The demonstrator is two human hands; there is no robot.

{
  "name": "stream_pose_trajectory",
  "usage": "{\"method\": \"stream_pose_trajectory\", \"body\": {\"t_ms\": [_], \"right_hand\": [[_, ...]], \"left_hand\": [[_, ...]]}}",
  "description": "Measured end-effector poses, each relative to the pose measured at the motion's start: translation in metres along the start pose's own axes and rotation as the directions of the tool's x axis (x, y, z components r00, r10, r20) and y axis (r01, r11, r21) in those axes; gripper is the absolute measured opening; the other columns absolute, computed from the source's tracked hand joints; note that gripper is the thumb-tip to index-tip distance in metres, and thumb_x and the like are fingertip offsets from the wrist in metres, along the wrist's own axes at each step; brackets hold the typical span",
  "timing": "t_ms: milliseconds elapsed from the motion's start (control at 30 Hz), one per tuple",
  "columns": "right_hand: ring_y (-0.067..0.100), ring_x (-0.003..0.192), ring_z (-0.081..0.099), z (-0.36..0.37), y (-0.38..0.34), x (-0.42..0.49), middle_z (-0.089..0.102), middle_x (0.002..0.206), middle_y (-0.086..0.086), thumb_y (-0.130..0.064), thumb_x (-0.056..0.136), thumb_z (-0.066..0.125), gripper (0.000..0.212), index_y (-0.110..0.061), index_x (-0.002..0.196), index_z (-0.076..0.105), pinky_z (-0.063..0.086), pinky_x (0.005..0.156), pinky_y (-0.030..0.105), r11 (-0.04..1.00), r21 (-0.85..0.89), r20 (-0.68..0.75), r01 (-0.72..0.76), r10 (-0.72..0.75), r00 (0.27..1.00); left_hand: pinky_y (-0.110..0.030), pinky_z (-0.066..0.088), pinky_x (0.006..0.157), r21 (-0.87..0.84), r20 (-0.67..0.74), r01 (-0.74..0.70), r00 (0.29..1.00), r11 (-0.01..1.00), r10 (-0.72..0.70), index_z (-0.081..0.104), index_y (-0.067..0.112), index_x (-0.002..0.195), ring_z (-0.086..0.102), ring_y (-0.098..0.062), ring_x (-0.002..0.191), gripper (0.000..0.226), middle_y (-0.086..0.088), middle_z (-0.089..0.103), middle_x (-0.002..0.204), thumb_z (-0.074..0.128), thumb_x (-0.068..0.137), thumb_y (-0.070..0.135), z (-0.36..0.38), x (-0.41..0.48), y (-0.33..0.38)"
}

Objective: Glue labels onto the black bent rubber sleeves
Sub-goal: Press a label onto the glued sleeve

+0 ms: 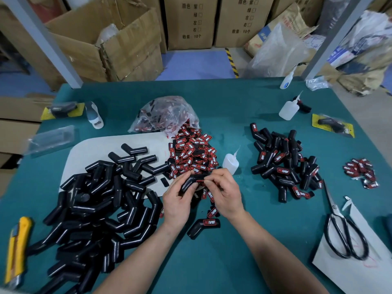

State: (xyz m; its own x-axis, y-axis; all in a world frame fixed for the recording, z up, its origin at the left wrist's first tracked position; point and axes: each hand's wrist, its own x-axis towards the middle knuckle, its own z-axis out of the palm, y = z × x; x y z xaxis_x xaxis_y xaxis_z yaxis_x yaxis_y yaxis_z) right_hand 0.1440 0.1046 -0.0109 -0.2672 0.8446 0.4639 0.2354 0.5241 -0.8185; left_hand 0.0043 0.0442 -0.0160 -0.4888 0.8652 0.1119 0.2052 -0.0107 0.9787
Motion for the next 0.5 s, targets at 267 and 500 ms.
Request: {"method": "stream_pose_trajectory", "body": {"t_ms": [267, 500], "right_hand": [[0.017, 0.087, 0.061, -0.0002, 0.0041, -0.0001, 0.059, 0.094, 0.001, -0.015, 0.094, 0.066, 0.014, -0.003, 0.096, 0.072, 0.050, 0.078, 0.023, 0.999, -0.032, -0.008, -0.004, 0.004, 1.000], [0.019, 0.085, 0.062, 0.0014, 0.0026, 0.0006, 0.058, 0.095, -0.002, -0.021, 0.097, 0.064, 0.014, -0.009, 0.099, 0.071, 0.052, 0.075, 0.027, 1.000, -0.002, -0.014, 0.007, -0.007, 1.000]], "left_hand": [[-0.008, 0.042, 0.101, -0.004, -0.010, -0.001, 1.000, 1.000, 0.001, 0.069, 0.029, 0.122, 0.063, 0.006, 0.117, 0.045, 0.023, 0.070, 0.119, 0.078, 0.088, 0.002, 0.0006, -0.0009, 0.0011], [-0.007, 0.042, 0.100, -0.003, -0.011, -0.021, 1.000, 1.000, 0.021, 0.069, 0.031, 0.121, 0.062, 0.007, 0.117, 0.046, 0.035, 0.067, 0.120, 0.078, 0.087, 0.001, 0.0007, -0.0024, 0.0011]]}}
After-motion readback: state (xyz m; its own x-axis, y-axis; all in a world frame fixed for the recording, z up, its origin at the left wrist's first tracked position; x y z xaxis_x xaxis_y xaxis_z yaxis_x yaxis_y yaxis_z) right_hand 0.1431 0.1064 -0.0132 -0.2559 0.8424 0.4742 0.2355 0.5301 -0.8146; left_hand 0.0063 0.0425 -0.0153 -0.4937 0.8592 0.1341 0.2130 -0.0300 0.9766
